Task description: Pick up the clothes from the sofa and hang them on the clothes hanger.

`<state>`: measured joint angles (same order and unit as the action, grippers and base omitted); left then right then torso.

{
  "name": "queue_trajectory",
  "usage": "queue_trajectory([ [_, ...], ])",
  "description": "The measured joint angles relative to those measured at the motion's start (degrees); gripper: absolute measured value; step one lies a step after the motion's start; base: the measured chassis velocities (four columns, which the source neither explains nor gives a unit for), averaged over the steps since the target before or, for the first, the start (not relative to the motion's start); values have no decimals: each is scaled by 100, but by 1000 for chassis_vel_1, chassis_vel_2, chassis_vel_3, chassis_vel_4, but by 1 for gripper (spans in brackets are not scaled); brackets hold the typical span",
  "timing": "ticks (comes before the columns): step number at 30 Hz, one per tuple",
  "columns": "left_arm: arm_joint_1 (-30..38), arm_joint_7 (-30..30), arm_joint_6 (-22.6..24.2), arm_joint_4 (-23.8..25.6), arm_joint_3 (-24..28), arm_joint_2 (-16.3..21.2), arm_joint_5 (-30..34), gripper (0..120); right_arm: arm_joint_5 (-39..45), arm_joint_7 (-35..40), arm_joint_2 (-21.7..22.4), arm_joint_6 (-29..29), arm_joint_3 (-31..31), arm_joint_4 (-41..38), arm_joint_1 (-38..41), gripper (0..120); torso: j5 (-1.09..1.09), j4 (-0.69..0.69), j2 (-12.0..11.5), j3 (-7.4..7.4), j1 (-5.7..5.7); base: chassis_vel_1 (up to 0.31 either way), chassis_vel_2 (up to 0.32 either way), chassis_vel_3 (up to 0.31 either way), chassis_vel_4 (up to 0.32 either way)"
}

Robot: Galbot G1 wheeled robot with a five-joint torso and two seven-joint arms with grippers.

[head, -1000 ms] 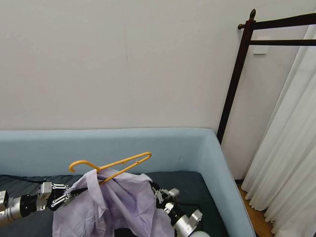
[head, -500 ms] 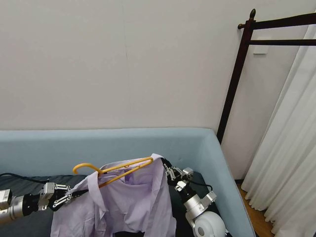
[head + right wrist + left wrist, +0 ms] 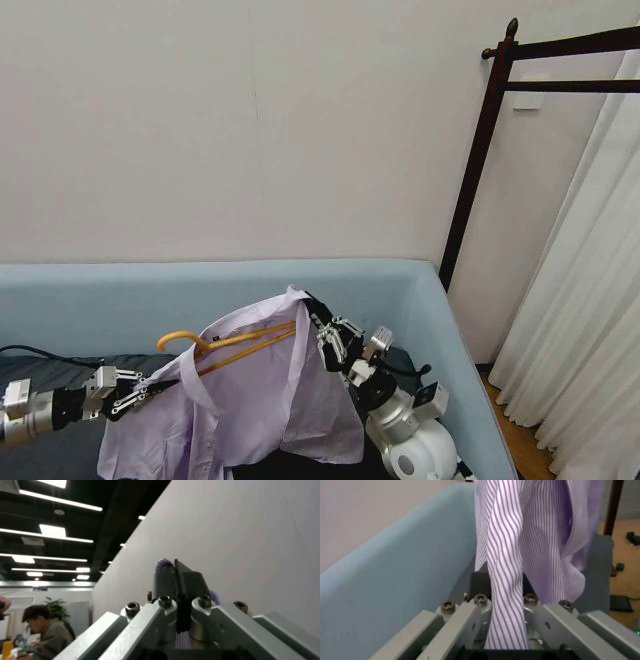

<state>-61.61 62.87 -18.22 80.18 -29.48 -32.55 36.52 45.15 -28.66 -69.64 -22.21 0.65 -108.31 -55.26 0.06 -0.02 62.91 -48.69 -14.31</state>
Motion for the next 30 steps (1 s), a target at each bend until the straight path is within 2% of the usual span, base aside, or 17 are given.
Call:
queue_trajectory([
  [5, -130, -336, 84, 237, 5, -139, 66, 1, -209, -421, 29, -140, 298, 108, -84, 0, -2, 2, 0, 0, 0, 0, 0, 0, 0],
  [13, -187, -469, 203, 642, 139, -274, 622, 1, -1333, -1013, 39, -424, 596, 767, -264, 0, -1, 0, 0, 0, 0, 0, 0, 0, 0],
  [16, -194, -403, 264, 714, 138, -178, 939, 1, -1726, -1306, 60, -477, 576, 982, -272, 0, 0, 0, 0, 0, 0, 0, 0, 0, 0],
  [20, -168, -29, 406, 739, 80, 18, 1315, 1, -2247, -1414, 50, -566, 494, 1175, -252, 0, 0, 0, 0, 0, 0, 0, 0, 0, 0],
  [23, -143, 273, 482, 735, 43, 169, 1435, 1, -2339, -1295, 40, -580, 498, 1210, -243, 0, 0, 0, 0, 0, 0, 0, 0, 0, 0],
  [25, -112, 528, 552, 716, 9, 385, 1504, 1, -2512, -923, 47, -617, 533, 1210, -245, 0, 0, 1, 0, 0, 0, 0, 0, 0, 0],
  [29, -37, 598, 571, 666, -4, 534, 1553, 1, -2611, -658, 79, -619, 550, 1211, -262, 10, 0, 1, 0, 0, 0, 0, 0, 0, 0],
  [30, 19, 607, 574, 622, -5, 608, 1598, 1, -2648, -603, 103, -619, 547, 1233, -272, 18, 0, 1, 0, 0, 0, 0, 0, 0, 0],
])
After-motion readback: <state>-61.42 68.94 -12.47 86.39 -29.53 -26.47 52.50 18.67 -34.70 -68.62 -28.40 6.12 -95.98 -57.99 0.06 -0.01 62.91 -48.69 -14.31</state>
